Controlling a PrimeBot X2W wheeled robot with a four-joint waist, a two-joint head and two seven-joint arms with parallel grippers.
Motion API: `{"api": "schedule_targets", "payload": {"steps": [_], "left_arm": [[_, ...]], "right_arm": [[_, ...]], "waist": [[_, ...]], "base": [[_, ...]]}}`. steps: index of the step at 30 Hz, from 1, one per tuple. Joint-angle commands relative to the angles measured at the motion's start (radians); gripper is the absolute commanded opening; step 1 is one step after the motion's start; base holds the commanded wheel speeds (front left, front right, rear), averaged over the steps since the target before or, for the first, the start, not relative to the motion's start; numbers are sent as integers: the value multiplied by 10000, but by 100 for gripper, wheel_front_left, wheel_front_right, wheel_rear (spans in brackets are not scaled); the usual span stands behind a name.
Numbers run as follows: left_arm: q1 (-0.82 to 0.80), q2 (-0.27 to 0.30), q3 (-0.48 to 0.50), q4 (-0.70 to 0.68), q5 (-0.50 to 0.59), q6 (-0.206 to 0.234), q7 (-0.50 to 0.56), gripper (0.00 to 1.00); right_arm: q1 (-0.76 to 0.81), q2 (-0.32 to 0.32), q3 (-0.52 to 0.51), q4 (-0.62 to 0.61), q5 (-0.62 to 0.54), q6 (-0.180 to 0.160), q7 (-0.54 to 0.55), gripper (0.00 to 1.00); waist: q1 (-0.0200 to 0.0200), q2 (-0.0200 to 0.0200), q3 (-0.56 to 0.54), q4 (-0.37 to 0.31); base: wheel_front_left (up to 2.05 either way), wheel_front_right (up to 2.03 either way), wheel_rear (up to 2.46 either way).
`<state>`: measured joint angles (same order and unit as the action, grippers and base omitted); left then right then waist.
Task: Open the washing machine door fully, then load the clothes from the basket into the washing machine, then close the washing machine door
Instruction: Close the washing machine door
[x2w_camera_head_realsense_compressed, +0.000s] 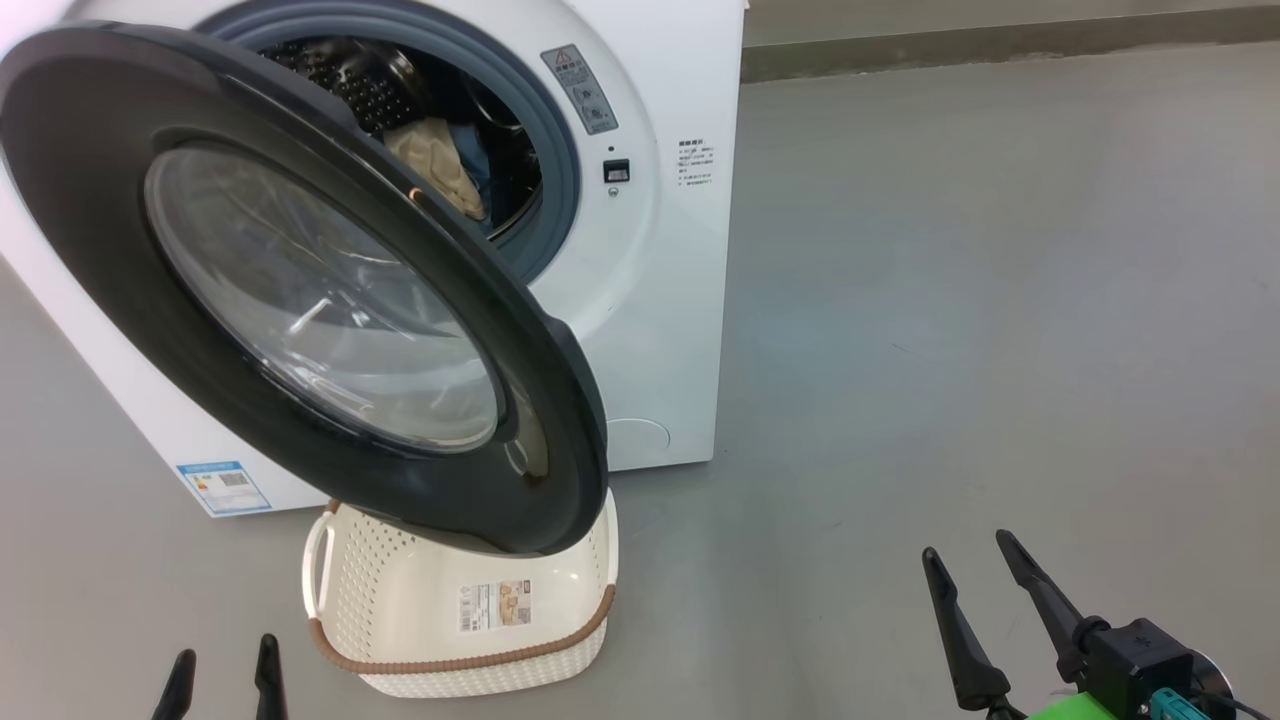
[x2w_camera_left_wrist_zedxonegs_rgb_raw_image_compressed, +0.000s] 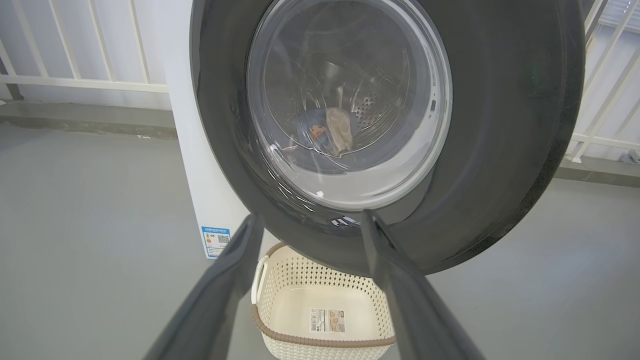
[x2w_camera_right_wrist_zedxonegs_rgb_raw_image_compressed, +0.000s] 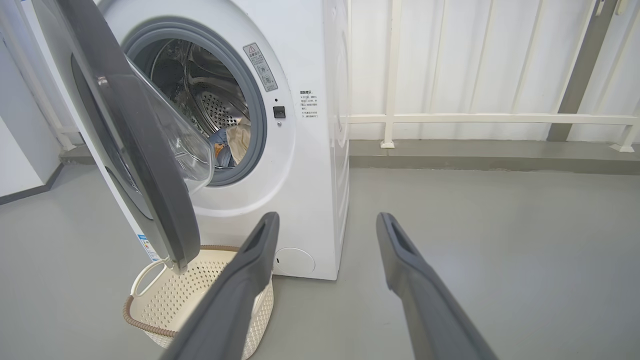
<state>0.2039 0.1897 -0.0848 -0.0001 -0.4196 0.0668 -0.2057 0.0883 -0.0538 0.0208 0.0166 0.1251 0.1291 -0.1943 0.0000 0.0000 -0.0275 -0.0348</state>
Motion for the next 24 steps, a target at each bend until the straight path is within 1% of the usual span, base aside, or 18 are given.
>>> {"api": "schedule_targets", "payload": {"steps": [1,19,20,21,22,23,24], "left_arm": [[-221,166,324,-165,84,76,-147,100],[-236,268,169,-237,250,280,-154,100],[-234,276,159,-248,267,298,-153,100],[-234,277,150,-259,272,311,-151,100],[-237,277,141,-270,275,323,-150,100],[-237,277,141,-270,275,323,-150,100],[-243,279,132,-281,284,338,-151,100]], "right_arm": [[-87,-21,210,-260,-78,16,2,100],[-97,13,202,-244,-79,16,69,100],[-100,14,203,-239,-71,16,74,88],[-102,15,197,-234,-59,16,76,41],[-102,16,187,-219,-33,16,89,5],[-102,16,187,-219,-33,16,89,5],[-98,17,189,-194,-9,16,119,0]], "waist": [[0,0,-4,9],[0,0,23,18],[0,0,25,15],[0,0,29,16],[0,0,36,19],[0,0,36,19],[0,0,39,22]], "base": [[0,0,0],[0,0,0],[0,0,0],[0,0,0],[0,0,0],[0,0,0],[0,0,0]]}}
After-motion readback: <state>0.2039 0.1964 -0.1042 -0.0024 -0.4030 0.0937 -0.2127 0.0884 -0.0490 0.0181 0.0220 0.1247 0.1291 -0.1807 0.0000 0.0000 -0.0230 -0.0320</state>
